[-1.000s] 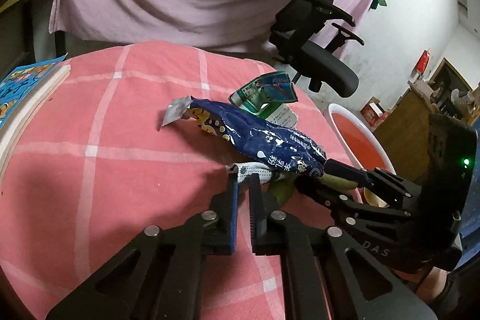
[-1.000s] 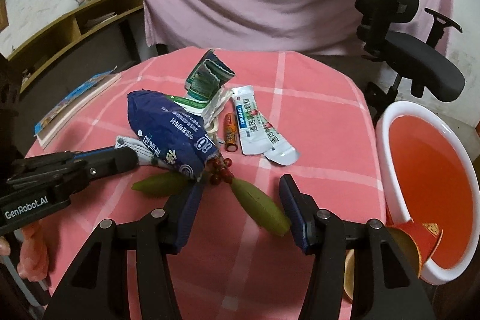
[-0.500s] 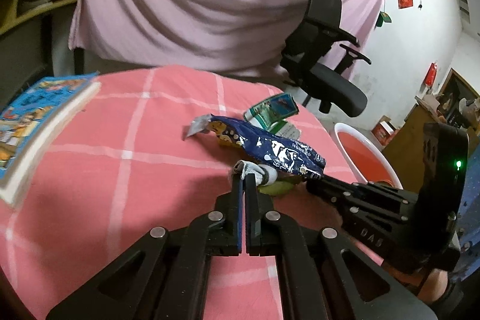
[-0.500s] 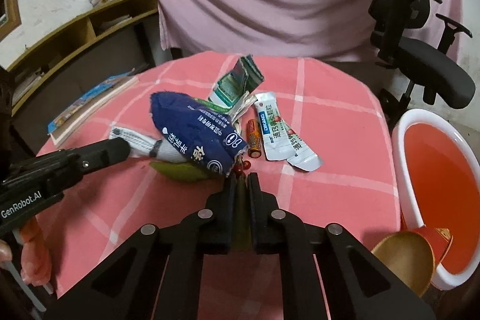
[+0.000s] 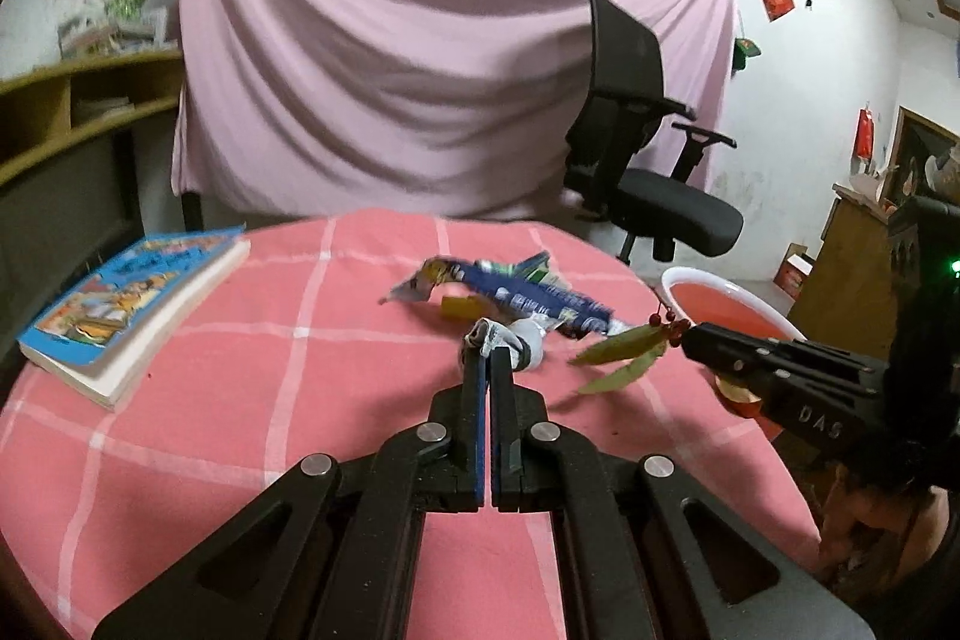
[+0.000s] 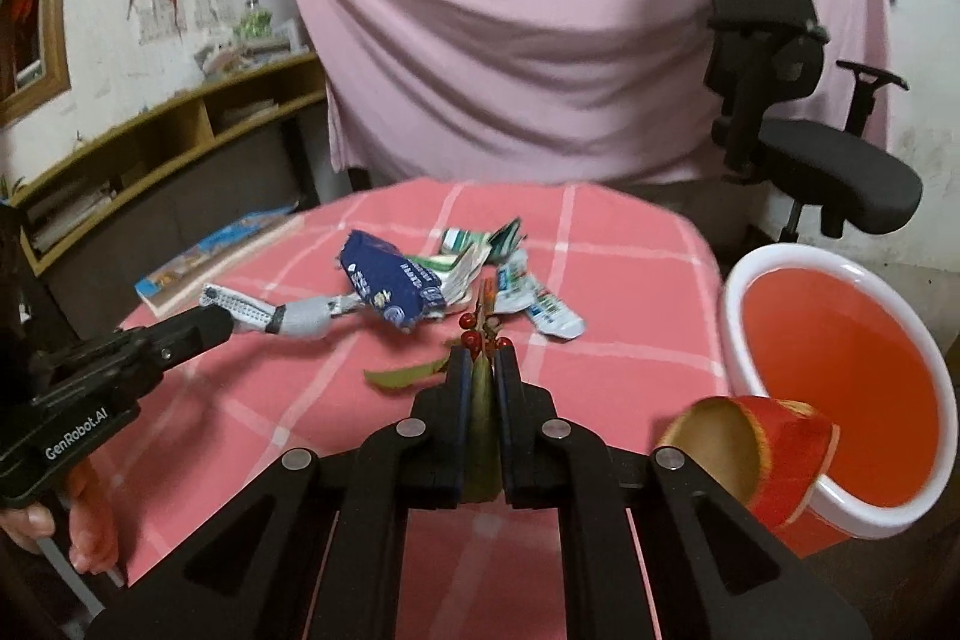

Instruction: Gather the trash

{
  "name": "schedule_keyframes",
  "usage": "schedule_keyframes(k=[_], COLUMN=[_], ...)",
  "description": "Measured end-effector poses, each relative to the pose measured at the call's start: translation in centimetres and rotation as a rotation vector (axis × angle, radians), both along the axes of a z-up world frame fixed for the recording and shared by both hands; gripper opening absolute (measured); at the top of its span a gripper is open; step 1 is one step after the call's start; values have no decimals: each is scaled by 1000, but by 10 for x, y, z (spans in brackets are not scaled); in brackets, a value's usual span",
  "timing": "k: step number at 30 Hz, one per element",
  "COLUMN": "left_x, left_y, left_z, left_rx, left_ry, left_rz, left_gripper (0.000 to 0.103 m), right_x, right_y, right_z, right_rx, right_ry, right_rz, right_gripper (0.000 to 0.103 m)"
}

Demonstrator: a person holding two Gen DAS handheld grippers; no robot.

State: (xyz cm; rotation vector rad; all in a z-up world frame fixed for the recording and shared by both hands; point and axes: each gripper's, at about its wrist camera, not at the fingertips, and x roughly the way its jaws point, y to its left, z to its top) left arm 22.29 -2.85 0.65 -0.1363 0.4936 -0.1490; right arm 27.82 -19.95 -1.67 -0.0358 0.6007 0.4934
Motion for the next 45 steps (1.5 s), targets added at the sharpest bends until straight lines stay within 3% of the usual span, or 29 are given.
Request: schedule_keyframes(k=[7, 11, 14, 19, 29, 39, 45], left_x=[-21, -14, -1, 22, 59, 88, 111], left_y=[-34, -53, -68, -86, -118, -154, -188], left_z=[7, 16, 19, 15, 14, 14, 8], left_rx=[51, 29, 0, -13, -23, -19, 3], left_ry=[-118, -156, -151, -116, -99, -85, -31], left_rz=[4, -9, -25, -51, -76, -143, -201], left_gripper=[0, 0, 0, 0, 0, 0, 0], right_x=[-15, -10, 2, 30, 62, 58, 60], right_y=[-30, -48, -60, -87, -126, -155, -180], right_z=[9, 4, -4, -25, -30, -20, -20], right_rx=[42, 49, 38, 73, 166, 223, 269], right_ry=[-123, -165, -169, -93, -41, -61, -37], right_rz=[-56, -79, -95, -136, -244, -330, -404], right_gripper=[6, 6, 6, 6, 6, 6, 9])
